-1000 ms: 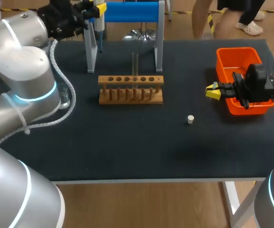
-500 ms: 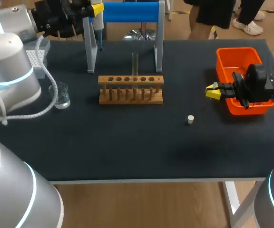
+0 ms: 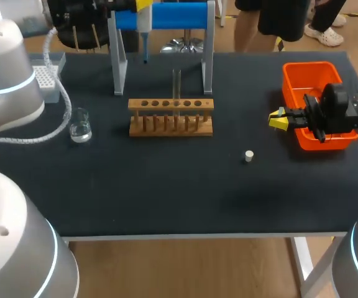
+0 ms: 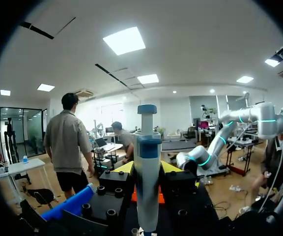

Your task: Invert the test tube, pick up the pipette, mount the tip to pipette, aspirate from beaker and dispense into the tube, eject the tip, return the pipette, and cap with the stopper.

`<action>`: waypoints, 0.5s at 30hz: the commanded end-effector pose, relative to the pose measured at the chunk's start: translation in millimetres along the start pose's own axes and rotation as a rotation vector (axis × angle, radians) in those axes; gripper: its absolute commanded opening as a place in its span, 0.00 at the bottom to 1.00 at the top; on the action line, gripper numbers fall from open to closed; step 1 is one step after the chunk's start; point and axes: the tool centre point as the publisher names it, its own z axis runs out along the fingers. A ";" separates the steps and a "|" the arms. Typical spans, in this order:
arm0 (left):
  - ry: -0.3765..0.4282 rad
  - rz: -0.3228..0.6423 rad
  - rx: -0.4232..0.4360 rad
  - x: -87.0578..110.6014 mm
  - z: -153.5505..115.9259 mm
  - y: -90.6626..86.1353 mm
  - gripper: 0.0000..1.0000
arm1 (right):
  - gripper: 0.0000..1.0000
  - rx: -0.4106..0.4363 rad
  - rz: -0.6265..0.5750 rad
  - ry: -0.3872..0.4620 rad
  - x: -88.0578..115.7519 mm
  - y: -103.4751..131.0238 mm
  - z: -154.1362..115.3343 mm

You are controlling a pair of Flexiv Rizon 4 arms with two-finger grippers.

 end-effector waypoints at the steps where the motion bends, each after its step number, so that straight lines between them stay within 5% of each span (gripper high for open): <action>1: -0.102 0.007 0.016 28.2 11.7 -5.4 0.00 | 0.00 0.003 0.000 -0.003 1.2 0.7 0.2; 15: -0.126 -0.001 0.033 71.9 37.2 -9.5 0.00 | 0.00 0.003 0.000 -0.003 1.2 0.7 0.2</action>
